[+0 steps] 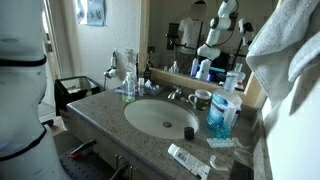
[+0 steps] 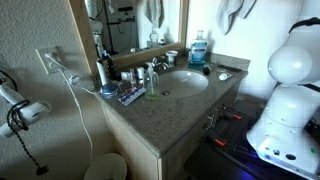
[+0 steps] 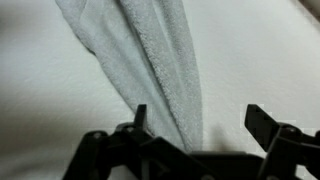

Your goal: Hang up the towel.

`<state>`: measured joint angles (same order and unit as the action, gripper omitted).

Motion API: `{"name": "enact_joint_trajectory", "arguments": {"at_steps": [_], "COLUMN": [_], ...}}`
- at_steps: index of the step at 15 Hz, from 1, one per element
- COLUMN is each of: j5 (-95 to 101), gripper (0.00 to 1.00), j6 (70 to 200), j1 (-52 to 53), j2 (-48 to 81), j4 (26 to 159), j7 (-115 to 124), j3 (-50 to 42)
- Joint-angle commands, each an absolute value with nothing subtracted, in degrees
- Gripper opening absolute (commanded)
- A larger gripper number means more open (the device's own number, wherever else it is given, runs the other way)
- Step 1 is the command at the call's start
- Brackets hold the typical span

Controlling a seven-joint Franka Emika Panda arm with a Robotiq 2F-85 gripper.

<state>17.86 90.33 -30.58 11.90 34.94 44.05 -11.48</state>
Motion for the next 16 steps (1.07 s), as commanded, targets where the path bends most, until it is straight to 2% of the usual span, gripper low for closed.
{"name": "enact_joint_trajectory", "arguments": {"at_steps": [1,16], "j5": [22.11,36.92], "gripper": [1.00,1.00], "j6": [89.95,87.52], "j1": [-28.54,-15.26], "j2": [11.29,9.16], "j4": [32.37,30.98], "j7": [42.54,38.20], "j3": [-11.55,-10.51]}}
